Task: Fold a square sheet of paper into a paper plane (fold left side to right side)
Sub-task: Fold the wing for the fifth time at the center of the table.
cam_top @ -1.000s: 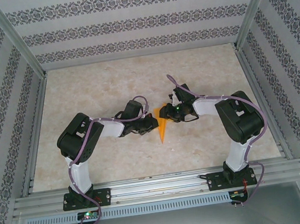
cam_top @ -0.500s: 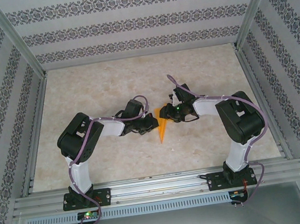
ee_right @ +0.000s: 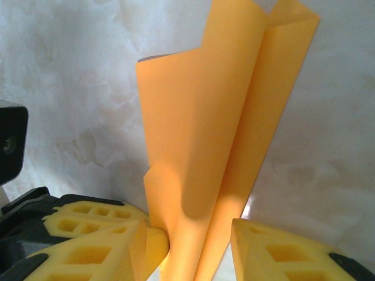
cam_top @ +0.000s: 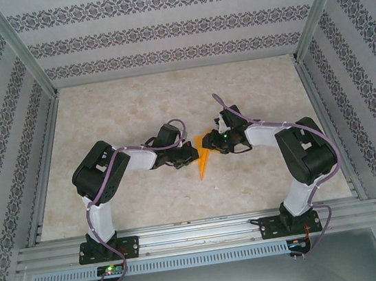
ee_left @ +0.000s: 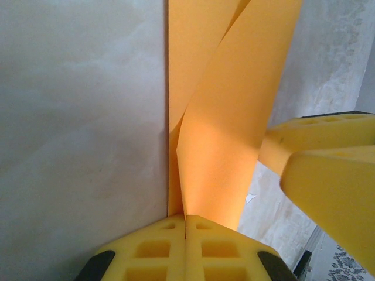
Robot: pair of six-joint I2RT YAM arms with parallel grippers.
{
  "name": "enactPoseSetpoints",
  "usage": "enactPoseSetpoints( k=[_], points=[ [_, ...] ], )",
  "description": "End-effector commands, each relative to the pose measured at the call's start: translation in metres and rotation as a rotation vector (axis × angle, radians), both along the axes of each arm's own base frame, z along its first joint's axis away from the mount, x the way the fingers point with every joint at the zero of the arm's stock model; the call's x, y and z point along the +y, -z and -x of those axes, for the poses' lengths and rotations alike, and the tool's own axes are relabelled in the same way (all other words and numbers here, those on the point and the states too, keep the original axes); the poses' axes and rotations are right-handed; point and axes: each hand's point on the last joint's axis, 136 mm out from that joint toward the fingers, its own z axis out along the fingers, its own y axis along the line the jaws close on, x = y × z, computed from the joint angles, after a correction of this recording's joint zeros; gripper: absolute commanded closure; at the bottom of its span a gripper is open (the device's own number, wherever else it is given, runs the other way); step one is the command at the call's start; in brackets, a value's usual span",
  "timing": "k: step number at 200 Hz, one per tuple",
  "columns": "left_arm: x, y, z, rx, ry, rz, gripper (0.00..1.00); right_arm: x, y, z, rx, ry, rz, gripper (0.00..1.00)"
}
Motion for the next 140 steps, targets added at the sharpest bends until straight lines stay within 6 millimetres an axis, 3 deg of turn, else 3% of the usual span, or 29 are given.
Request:
enactPoseSetpoints(
  k=[1,52,88,140],
  points=[
    [0.043,0.061,0.005,0.087,-0.086,-0.216,1.00,-0.006,-0.011,0.000,-0.026,0.002,0.005,0.59],
    [0.044,0.061,0.005,0.089,-0.087,-0.220,1.00,0.004,-0.025,-0.008,-0.041,-0.015,-0.027,0.74],
    [0.043,0.061,0.005,0.091,-0.087,-0.218,1.00,0.010,-0.020,-0.013,-0.028,-0.022,-0.026,0.85],
    [0.044,0.062,0.005,0.095,-0.088,-0.223,1.00,0.016,-0.012,-0.019,-0.013,-0.027,-0.010,0.92]
  ],
)
